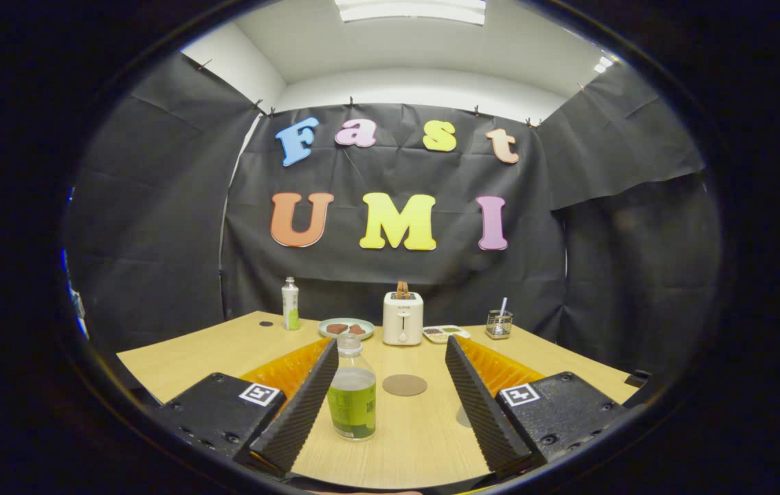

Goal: Take the bottle from table, then pour the juice into the cup, finally place the bottle on the coaster

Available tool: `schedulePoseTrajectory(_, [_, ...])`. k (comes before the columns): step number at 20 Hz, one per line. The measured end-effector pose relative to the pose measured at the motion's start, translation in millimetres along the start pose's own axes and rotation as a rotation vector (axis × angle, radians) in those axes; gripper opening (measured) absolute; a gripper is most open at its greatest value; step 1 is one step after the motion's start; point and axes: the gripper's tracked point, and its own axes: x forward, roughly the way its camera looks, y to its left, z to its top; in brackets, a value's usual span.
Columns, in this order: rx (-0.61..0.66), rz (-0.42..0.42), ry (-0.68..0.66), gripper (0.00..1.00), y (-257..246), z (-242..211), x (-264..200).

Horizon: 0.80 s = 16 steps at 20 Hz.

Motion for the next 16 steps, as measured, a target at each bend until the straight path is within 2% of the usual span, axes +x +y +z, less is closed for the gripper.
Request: schedulePoseTrajectory(16, [0.018,0.011,-0.009,1.00,-3.4,-2.2,1.0])
